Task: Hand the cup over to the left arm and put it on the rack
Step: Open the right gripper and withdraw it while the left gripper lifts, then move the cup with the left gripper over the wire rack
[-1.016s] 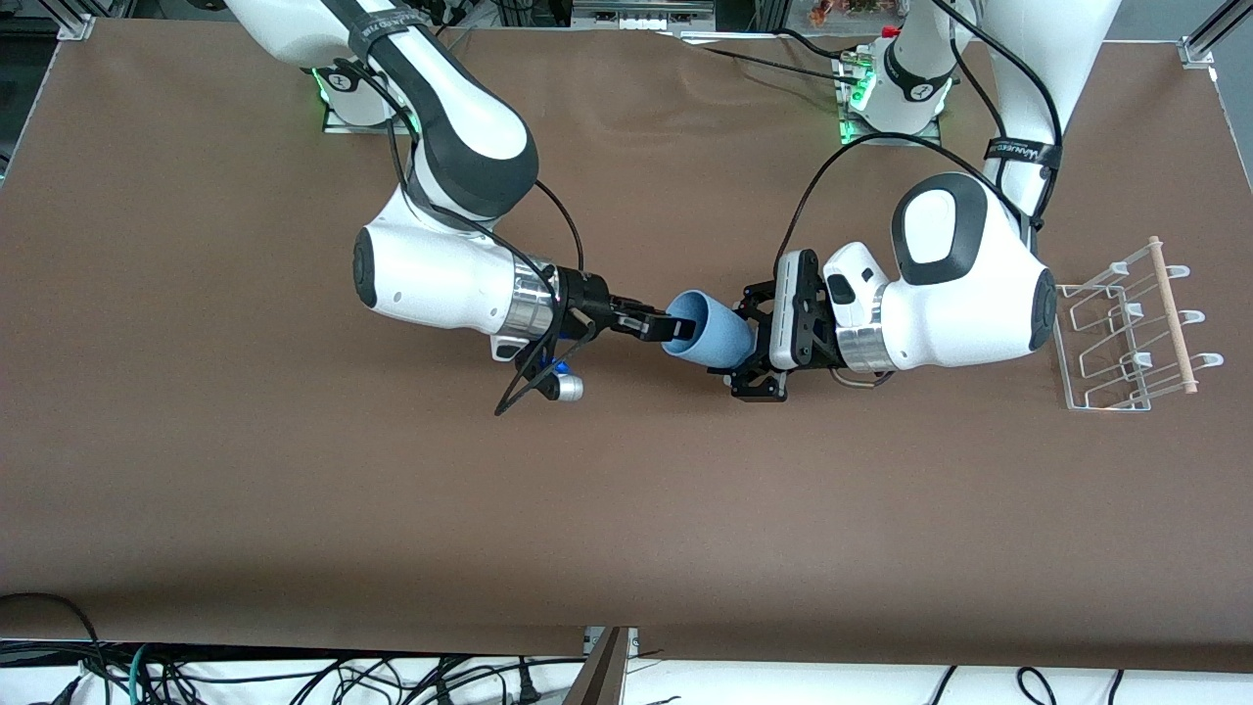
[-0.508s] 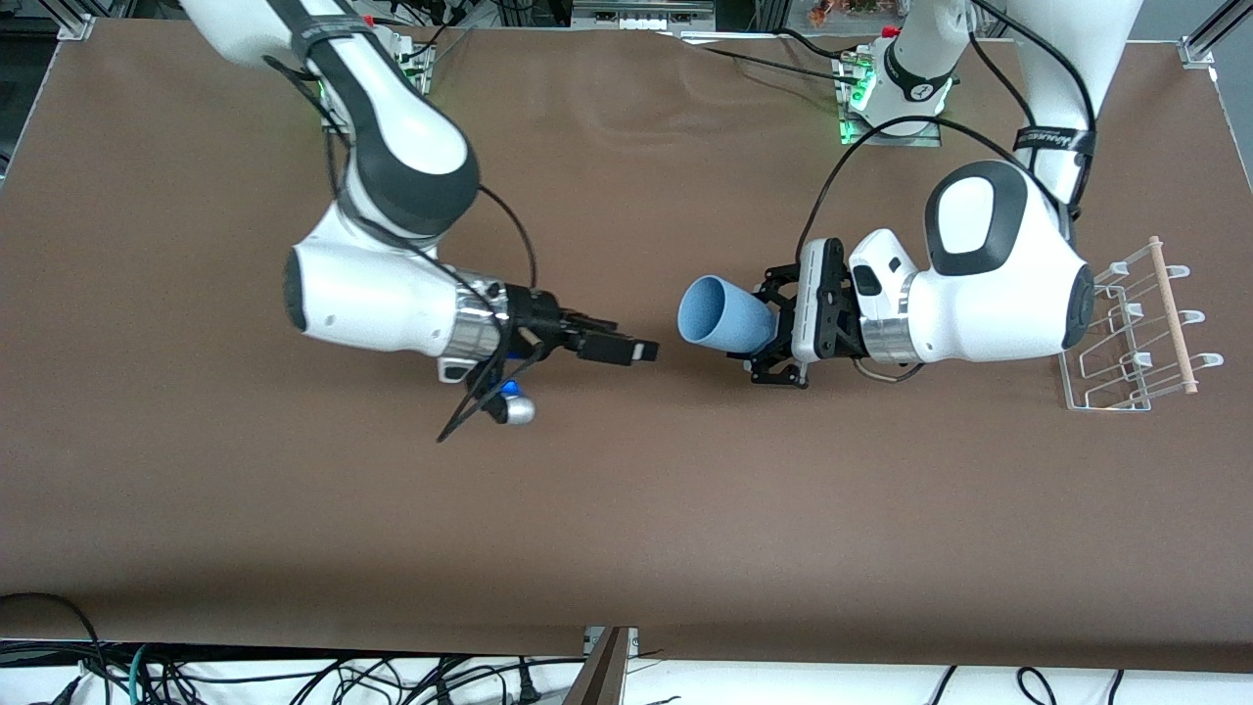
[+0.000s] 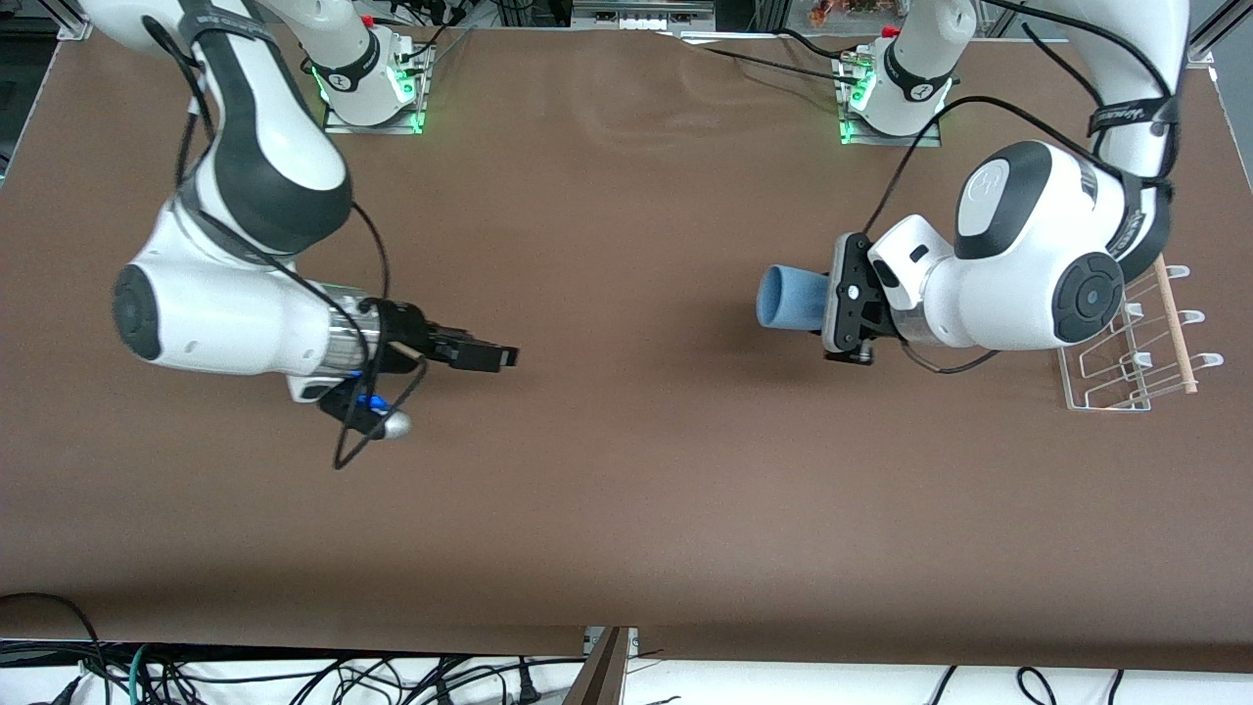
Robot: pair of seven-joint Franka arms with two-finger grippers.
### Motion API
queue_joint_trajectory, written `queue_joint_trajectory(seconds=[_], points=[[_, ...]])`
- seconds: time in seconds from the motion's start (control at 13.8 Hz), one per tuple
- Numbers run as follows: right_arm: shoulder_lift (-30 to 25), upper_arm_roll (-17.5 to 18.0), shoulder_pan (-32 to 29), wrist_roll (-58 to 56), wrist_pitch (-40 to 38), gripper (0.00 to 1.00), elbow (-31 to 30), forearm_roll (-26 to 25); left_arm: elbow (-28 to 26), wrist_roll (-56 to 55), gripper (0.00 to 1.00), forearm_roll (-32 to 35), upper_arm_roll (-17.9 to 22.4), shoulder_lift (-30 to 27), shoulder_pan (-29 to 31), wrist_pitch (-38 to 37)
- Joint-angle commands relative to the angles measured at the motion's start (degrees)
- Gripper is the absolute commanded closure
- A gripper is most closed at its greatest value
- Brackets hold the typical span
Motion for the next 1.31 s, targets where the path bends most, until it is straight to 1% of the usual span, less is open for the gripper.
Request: queue_joint_trajectory(seconds=[0.0, 0.15, 0.22, 0.29, 0.44, 0.58, 0.65, 0.73, 0.8, 0.94, 1.02, 1.16, 1.23], points=[[-3.94, -1.46, -2.28, -6.81, -5.03, 0.00, -1.83, -6.60, 0.86, -6.65, 1.00, 12.86, -0.30, -2.05, -0.75, -6.08], [-6.23, -2.08, -3.16, -12.18, -7.58, 0.00, -2.10, -17.39, 0.86, -12.45, 1.00, 24.20, -1.44, -2.93, -1.80, -11.96], [-7.98, -2.08, -3.68, -13.51, -7.77, 0.00, -3.41, -22.06, 0.86, -15.00, 1.00, 27.73, -1.44, -2.93, -2.59, -15.04], [-10.00, -2.08, -4.65, -15.35, -7.68, 0.00, -5.25, -24.28, 0.77, -17.29, 1.00, 29.68, -1.44, -2.84, -2.69, -17.24], [-13.96, -2.08, -7.63, -21.84, -7.77, 0.00, -9.20, -24.74, 0.77, -21.86, 1.00, 35.64, -1.44, -2.93, -2.69, -22.33], [-16.78, -2.08, -9.31, -26.52, -7.77, 0.00, -11.68, -26.05, -0.11, -27.57, 1.00, 44.33, -1.62, -2.06, -2.86, -25.86], [-17.66, -2.08, -9.31, -26.71, -8.20, 0.00, -12.29, -28.76, -0.98, -30.03, 1.00, 48.73, -1.62, -0.75, -2.87, -27.97], [-18.19, -2.08, -9.31, -26.36, -8.56, 0.00, -12.47, -30.35, -1.95, -31.88, 1.00, 52.42, -1.62, 0.14, -2.87, -29.47], [-18.54, -2.08, -9.40, -26.36, -8.56, 0.00, -12.82, -30.63, -3.87, -34.17, 1.00, 55.77, -1.53, 0.14, -2.69, -29.74], [-20.29, -2.08, -10.19, -26.62, -8.12, 0.00, -13.27, -32.03, -10.18, -38.39, 1.00, 65.16, -1.71, -0.56, -2.25, -28.79], [-21.52, -2.08, -10.63, -26.54, -7.77, 0.00, -13.27, -31.95, -13.09, -39.02, 1.00, 69.03, -1.71, -0.82, -2.16, -27.65], [-23.29, -2.08, -11.42, -26.01, -6.81, 0.00, -13.27, -31.34, -20.63, -39.37, 1.00, 72.92, -1.62, -4.49, -1.03, -22.48], [-24.42, -2.08, -11.68, -25.92, -6.63, 0.00, -13.35, -31.33, -26.42, -41.11, 1.00, 74.33, -1.62, -7.82, -0.50, -19.32]])
